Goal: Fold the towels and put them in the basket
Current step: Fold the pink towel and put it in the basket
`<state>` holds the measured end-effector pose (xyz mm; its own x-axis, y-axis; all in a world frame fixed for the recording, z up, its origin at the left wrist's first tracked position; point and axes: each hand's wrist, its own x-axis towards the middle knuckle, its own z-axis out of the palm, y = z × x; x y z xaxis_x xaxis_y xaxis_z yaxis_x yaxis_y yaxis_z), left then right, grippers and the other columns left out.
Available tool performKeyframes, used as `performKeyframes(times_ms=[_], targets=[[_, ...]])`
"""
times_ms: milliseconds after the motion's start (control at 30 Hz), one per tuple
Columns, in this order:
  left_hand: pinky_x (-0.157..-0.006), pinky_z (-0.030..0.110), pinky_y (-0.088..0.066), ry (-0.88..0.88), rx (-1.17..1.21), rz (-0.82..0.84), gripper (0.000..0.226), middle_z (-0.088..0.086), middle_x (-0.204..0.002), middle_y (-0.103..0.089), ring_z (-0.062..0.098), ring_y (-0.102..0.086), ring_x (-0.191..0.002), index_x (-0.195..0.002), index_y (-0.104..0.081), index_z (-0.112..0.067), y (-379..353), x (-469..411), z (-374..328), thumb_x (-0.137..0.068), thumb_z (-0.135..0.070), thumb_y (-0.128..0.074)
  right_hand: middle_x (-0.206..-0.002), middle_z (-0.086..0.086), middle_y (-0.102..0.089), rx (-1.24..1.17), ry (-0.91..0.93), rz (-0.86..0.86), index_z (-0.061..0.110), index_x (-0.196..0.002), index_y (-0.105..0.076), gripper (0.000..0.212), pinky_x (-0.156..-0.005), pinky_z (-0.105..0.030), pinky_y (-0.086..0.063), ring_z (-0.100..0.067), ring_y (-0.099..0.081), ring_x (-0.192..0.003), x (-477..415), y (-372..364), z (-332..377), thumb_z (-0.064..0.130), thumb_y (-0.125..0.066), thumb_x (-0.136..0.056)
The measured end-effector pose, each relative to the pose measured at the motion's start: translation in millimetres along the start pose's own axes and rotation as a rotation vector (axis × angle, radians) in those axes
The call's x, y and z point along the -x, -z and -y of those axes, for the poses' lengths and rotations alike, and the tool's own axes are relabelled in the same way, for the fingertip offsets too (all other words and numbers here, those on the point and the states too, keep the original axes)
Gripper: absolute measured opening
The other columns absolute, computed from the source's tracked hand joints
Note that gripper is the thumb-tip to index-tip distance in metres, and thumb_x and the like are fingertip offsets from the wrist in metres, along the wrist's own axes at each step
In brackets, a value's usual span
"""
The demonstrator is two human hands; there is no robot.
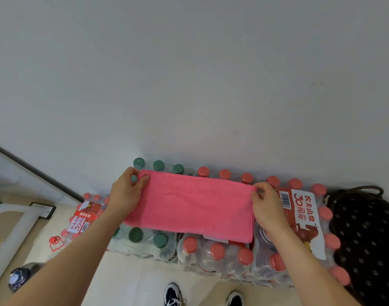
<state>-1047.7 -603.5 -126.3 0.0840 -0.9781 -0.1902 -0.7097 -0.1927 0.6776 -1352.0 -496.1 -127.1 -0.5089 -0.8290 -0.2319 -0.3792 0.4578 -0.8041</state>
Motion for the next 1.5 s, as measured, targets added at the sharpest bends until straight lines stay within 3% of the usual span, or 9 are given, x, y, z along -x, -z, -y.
performKeyframes(times_ms=[100, 367, 500, 700, 867, 1000, 1233, 1367, 1500], targets=[[-0.077, 0.034, -0.037, -0.022, -0.052, 0.005, 0.023, 0.002, -0.1, -0.058, 0.021, -0.051, -0.087, -0.105, -0.054, -0.017, -1, -2, -2, -0.095, -0.038, -0.053, -0.094, 0.005, -0.053, 0.056, 0.02, 0.012, 0.016, -0.104, -0.052, 0.009, -0.061, -0.021, -0.037, -0.005, -0.049, -0.076, -3, 0, 0, 0.012, -0.046, -0.099], [-0.074, 0.032, -0.037, -0.055, -0.163, -0.023, 0.027, 0.013, -0.108, -0.066, 0.02, -0.051, -0.083, -0.109, -0.053, -0.016, -7, -4, -2, -0.096, -0.039, -0.05, -0.085, -0.003, -0.061, 0.303, 0.058, 0.021, 0.015, -0.105, -0.051, 0.011, -0.06, -0.03, -0.042, -0.019, -0.059, -0.071, -11, -1, 1, 0.02, -0.043, -0.099], [-0.075, 0.036, -0.04, -0.056, -0.194, -0.025, 0.033, 0.016, -0.109, -0.066, 0.032, -0.06, -0.094, -0.119, -0.05, -0.016, -7, -3, -3, -0.097, -0.04, -0.049, -0.084, 0.001, -0.06, 0.353, 0.085, 0.031, 0.02, -0.11, -0.051, 0.013, -0.056, -0.029, -0.043, -0.015, -0.059, -0.071, -13, 1, -2, 0.022, -0.048, -0.097], [-0.068, 0.034, -0.04, -0.204, -0.529, -0.022, 0.034, 0.009, -0.103, -0.065, 0.031, -0.06, -0.093, -0.129, -0.049, -0.027, -1, -3, -9, -0.098, -0.038, -0.041, -0.12, 0.0, -0.056, 0.366, 0.225, 0.135, 0.022, -0.128, -0.053, 0.039, -0.095, -0.038, -0.047, -0.018, -0.054, -0.111, -21, 7, -1, 0.019, -0.056, -0.089], [-0.078, 0.037, -0.043, -0.264, -0.464, 0.021, 0.025, 0.01, -0.106, -0.055, 0.027, -0.051, -0.097, -0.114, -0.062, -0.017, 3, -13, -11, -0.095, -0.029, -0.05, -0.109, 0.002, -0.059, 0.464, 0.253, 0.338, 0.02, -0.118, -0.057, 0.031, -0.081, -0.029, -0.045, -0.018, -0.058, -0.1, -31, 7, 8, 0.02, -0.06, -0.086], [-0.07, 0.03, -0.038, -0.299, -0.423, 0.006, 0.016, 0.006, -0.099, -0.063, 0.021, -0.053, -0.083, -0.101, -0.066, -0.016, 4, -16, -12, -0.092, -0.022, -0.054, -0.098, 0.004, -0.063, 0.393, 0.136, 0.432, 0.02, -0.102, -0.063, 0.025, -0.064, -0.023, -0.041, -0.012, -0.059, -0.086, -39, 10, 20, 0.013, -0.065, -0.077], [-0.074, 0.025, -0.044, -0.114, -0.258, 0.125, 0.014, -0.003, -0.087, -0.07, 0.015, -0.061, -0.082, -0.092, -0.074, -0.021, 19, -23, -16, -0.082, -0.014, -0.069, -0.078, 0.001, -0.061, 0.376, 0.09, 0.481, 0.015, -0.081, -0.062, 0.015, -0.06, -0.024, -0.043, -0.014, -0.054, -0.071, -51, 18, 31, 0.002, -0.065, -0.075], [-0.051, 0.008, -0.041, -0.186, 0.14, -0.055, 0.025, -0.02, -0.062, -0.065, 0.001, -0.049, -0.047, -0.078, -0.07, -0.032, 54, -9, -43, -0.08, -0.007, -0.073, -0.073, -0.005, -0.059, -0.058, 0.074, 0.324, 0.013, -0.076, -0.06, 0.027, -0.058, -0.021, -0.045, -0.016, -0.053, -0.065, -44, 50, 62, -0.014, -0.065, -0.075], [-0.051, 0.008, -0.044, -0.28, 0.323, -0.141, 0.022, -0.018, -0.072, -0.07, 0.0, -0.057, -0.055, -0.086, -0.072, -0.028, 72, 31, -56, -0.076, -0.008, -0.076, -0.09, 0.008, -0.068, -0.02, 0.322, 0.169, 0.013, -0.079, -0.062, 0.02, -0.07, -0.023, -0.051, -0.007, -0.065, -0.075, -6, 92, 83, -0.005, -0.069, -0.077]])
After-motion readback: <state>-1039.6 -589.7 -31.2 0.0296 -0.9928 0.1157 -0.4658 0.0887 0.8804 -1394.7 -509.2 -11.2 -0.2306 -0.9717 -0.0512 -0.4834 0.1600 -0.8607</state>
